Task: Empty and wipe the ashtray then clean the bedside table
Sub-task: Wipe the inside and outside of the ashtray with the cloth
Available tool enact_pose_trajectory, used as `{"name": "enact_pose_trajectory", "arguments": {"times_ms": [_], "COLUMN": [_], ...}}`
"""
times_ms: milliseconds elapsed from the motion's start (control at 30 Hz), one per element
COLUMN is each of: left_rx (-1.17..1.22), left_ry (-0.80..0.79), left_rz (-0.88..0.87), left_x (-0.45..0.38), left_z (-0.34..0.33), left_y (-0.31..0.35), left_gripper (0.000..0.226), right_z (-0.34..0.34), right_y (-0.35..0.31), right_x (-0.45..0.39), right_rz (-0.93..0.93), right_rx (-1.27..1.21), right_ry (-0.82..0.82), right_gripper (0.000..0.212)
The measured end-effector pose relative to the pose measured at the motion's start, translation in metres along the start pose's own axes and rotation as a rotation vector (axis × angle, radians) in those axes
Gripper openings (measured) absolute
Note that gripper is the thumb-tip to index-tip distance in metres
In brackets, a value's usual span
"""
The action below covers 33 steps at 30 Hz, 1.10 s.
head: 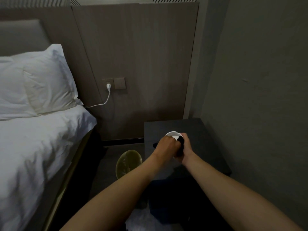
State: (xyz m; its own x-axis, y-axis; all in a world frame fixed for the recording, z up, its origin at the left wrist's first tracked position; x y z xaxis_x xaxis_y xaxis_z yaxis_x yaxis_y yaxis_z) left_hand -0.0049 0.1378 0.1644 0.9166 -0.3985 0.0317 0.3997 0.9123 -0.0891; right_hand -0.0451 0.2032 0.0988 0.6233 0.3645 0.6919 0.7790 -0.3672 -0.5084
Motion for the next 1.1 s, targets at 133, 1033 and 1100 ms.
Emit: {"name": "enact_pose_trajectory", "arguments": {"times_ms": [133,1033,1100], "left_rx": [0.168,0.647,0.685], "left_ry": [0.173,0.237,0.248], "left_rz": [-0.013,0.032,-0.003], "left_x": [0.006,0.0,0.003], "left_z": [0.001,-0.025,-0.023], "left_y": [0.002,-0.031,-0.034], "left_gripper": [0.042,0.04,0.037], "right_z": [-0.001,0.0,0.006], "right_y": [0.001,-0.013,-0.013], "right_x": [-0.001,0.002,0.001], "right_rz": [0.012,0.016,0.003], "right_rx": [-0.004,-0.037,-0.04], "right_ry": [-0.008,-0.005,-0.036], "right_gripper": [0.05,0.042,0.041]}}
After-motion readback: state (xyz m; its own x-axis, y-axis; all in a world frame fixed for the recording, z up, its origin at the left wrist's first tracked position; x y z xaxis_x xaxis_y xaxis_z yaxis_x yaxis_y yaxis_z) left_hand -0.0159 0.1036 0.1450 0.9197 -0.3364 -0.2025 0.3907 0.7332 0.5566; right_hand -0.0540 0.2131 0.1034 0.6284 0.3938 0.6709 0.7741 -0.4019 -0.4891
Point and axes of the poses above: each hand's wrist, its own x-axis away from the middle knuckle, its own z-axis out of the back of the hand, y = z × x, the point moved 4 cm from there along -x, towards the middle knuckle, and after that the axes turned 9 degrees about -z, right-handed, at the moved point
